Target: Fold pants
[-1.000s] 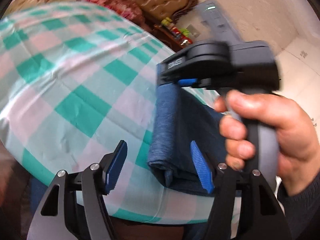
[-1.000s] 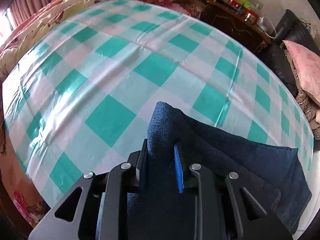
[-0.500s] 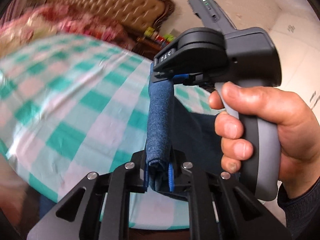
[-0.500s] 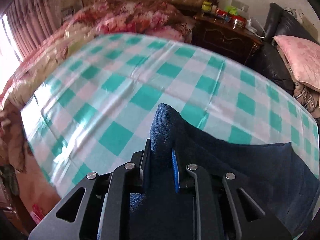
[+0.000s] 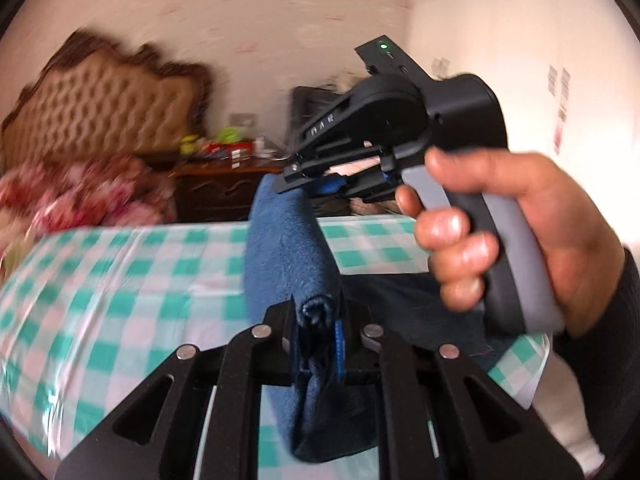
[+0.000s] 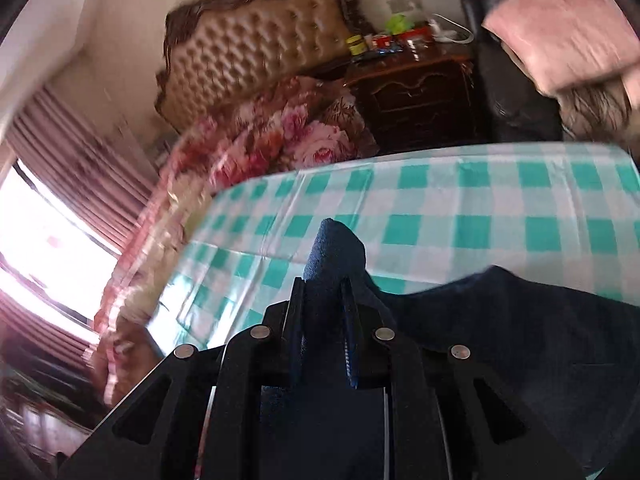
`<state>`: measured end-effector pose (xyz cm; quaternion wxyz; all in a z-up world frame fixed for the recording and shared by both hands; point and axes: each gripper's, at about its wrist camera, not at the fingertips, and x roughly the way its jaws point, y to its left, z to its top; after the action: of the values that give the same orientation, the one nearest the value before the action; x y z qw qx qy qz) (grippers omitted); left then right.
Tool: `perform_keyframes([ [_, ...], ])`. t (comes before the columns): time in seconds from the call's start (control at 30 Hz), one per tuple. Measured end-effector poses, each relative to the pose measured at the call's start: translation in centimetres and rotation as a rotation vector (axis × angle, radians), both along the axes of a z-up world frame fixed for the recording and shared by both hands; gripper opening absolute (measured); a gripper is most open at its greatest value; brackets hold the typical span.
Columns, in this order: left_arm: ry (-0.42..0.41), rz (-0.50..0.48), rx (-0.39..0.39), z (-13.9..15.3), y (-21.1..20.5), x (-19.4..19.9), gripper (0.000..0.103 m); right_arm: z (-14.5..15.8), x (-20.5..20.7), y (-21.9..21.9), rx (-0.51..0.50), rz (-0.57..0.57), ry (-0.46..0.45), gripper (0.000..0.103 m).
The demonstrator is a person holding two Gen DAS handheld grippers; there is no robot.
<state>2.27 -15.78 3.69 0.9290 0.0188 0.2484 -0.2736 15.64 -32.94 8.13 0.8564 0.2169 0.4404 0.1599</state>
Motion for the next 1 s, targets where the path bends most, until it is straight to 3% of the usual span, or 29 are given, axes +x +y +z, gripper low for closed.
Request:
perform_keyframes([
  [0.13, -0.024, -0.109, 0.09, -1.4, -8.5, -1.3, 0.012, -0.6, -1.9, -7.0, 0.055, -0.026, 0.006, 0.019],
  [0.2, -0.038, -0.153, 0.14, -2.9, -11.9, -2.0, 0.011, -2.2, -2.7, -10.5, 0.073, -0.045, 0.024, 0.025],
  [0.23, -0.047, -0.175, 0.171, -4.0, -13.9, -2.5, 0.011, -3.1, -2.9, -11.9, 0.083, -0.051, 0.038, 0.03],
  [0.27, -0.05, -0.192, 0.201, -5.2, -15.7, -3.1, 0.011, -4.6, -3.2, -13.5, 0.106, -0.066, 0.066, 0.042],
  [0.33, -0.013, -0.201, 0.211, -7.2, -17.0, -3.3, 0.011, -7.1, -3.8, -16.0, 0.146, -0.099, 0.111, 0.051],
  [0.4, 0.023, -0.2, 0.215, -9.1, -17.5, -3.2, 0.011, -9.0, -4.7, -18.0, 0.175, -0.127, 0.145, 0.052],
  [0.5, 0.031, -0.205, 0.224, -9.9, -17.8, -3.7, 0.011, -11.1, -6.5, -20.8, 0.205, -0.177, 0.181, 0.061],
  [0.63, 0.013, -0.198, 0.24, -9.9, -17.9, -4.0, 0.011, -13.5, -6.6, -21.0, 0.264, -0.148, 0.27, 0.069],
  [0.77, 0.003, -0.194, 0.253, -9.6, -17.5, -4.3, 0.011, -15.6, -4.5, -18.5, 0.318, -0.07, 0.319, 0.07],
  [0.83, -0.006, -0.191, 0.267, -9.6, -17.5, -4.5, 0.011, -16.2, -3.1, -16.7, 0.283, -0.022, 0.325, 0.07],
  [0.93, -0.029, -0.163, 0.3, -9.4, -17.6, -4.8, 0.011, -16.6, -1.8, -15.3, 0.207, -0.017, 0.325, 0.017],
  [1.0, -0.081, -0.154, 0.317, -8.3, -18.1, -5.3, 0.011, -15.3, -1.6, -15.5, 0.242, 0.011, 0.276, 0.016],
])
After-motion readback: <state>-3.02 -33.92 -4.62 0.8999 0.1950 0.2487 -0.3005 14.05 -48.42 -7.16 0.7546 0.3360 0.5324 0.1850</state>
